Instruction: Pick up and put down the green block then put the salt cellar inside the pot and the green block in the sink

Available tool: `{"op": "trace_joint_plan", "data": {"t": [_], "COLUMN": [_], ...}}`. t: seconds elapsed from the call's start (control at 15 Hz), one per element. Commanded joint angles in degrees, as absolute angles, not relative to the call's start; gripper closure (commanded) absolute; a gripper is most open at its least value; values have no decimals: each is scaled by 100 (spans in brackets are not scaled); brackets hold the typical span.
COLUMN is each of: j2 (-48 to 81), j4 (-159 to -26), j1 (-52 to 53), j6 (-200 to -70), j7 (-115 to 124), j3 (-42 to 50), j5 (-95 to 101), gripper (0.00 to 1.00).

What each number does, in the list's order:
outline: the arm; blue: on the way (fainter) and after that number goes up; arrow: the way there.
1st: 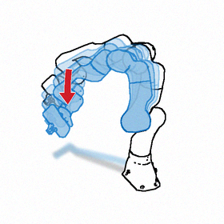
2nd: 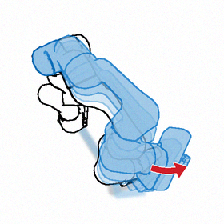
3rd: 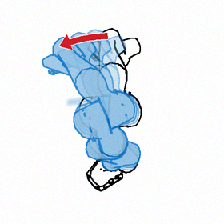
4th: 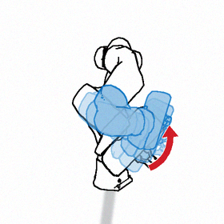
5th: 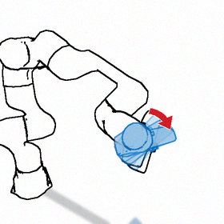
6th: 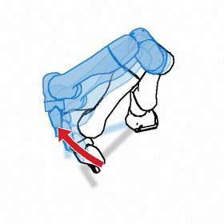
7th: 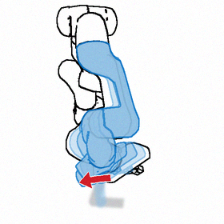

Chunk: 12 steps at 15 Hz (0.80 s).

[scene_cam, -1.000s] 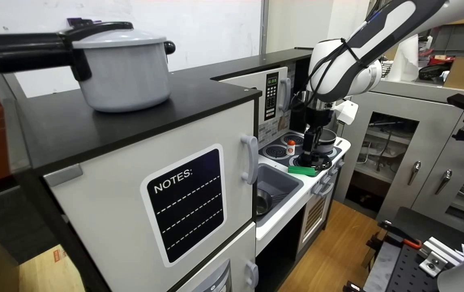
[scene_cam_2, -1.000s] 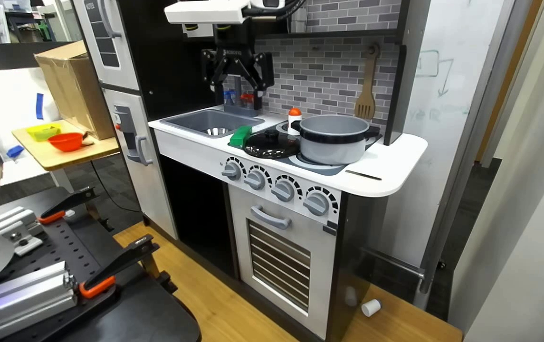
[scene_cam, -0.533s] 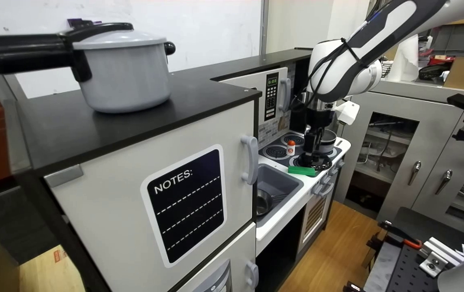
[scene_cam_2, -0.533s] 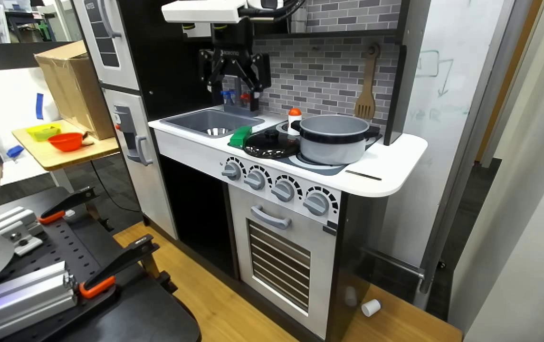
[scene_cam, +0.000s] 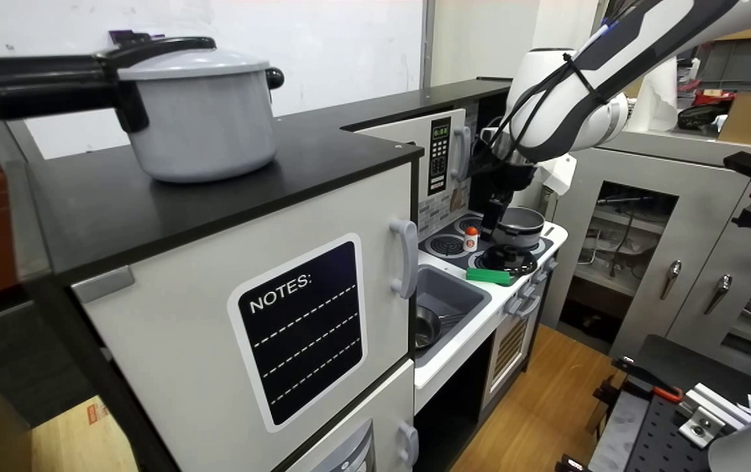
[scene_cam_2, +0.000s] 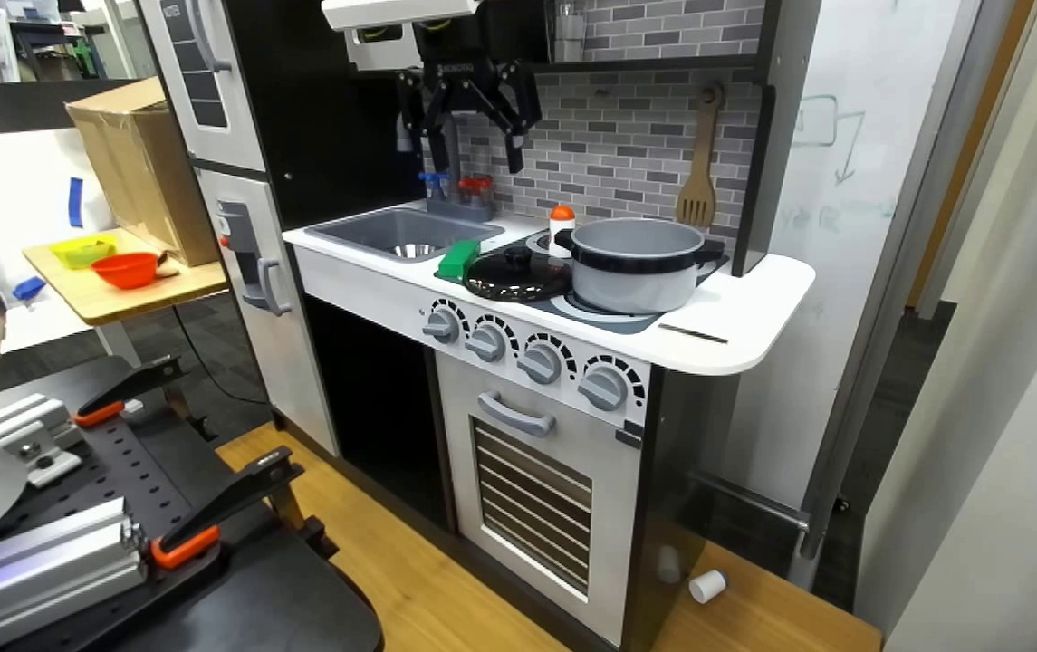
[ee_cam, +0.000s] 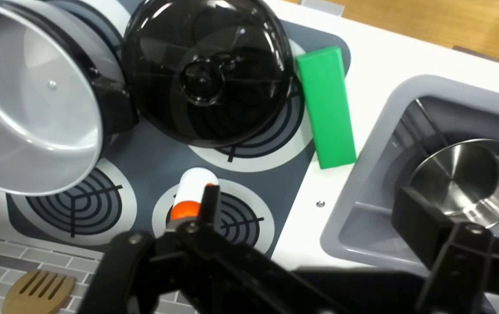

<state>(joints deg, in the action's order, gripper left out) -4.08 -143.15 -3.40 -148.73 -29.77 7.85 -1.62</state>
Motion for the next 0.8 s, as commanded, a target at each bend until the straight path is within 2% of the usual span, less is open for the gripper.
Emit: {"op": "trace_joint_plan", "data": {"t": [0.0,0.73], "j2": [-97,5], "j4": [-14326,-14260], "j1": [-397,-428], "j6": [-15645,-15623], "j7": [-3220,-3087], "j3": [806,739], "j5": [-211,-298], "gripper": [0,0]}}
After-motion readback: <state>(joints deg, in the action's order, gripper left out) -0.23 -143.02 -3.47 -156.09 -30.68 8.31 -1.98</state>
